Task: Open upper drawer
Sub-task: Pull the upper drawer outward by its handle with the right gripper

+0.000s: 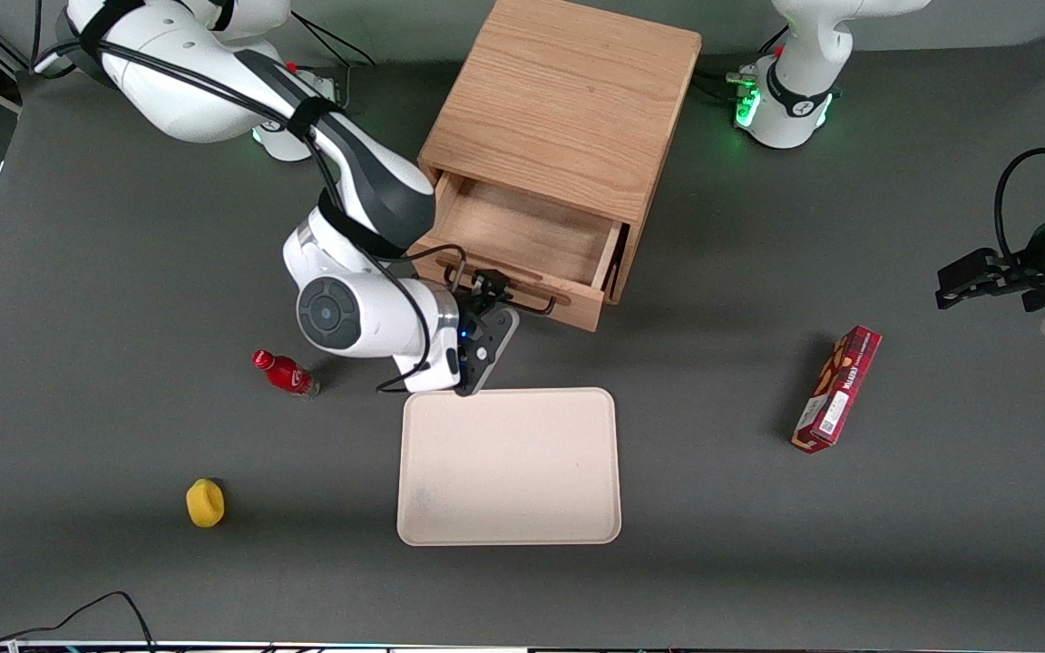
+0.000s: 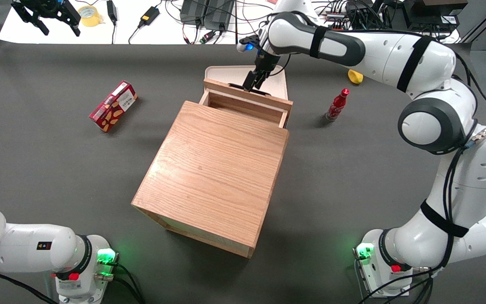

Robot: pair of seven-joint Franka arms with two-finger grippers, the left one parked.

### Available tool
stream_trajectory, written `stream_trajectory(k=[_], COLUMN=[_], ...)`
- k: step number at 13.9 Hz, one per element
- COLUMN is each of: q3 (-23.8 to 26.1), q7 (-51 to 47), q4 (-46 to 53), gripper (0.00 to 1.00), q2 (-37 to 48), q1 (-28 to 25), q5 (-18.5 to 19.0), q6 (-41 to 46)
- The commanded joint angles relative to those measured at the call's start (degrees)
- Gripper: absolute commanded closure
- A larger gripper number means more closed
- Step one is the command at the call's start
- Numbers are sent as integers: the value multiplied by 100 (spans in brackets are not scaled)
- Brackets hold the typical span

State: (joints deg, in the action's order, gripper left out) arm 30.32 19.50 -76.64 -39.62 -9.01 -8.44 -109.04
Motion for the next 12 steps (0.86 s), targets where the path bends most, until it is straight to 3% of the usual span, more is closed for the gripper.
stream_trajectory(k=[1,12], q3=[-96,-395], q7=[-78,-25], q4=[421,1413], gripper=[0,0], q2=[-257,-713], q1=[-40,13], q5=[185,159], q6=[146,384])
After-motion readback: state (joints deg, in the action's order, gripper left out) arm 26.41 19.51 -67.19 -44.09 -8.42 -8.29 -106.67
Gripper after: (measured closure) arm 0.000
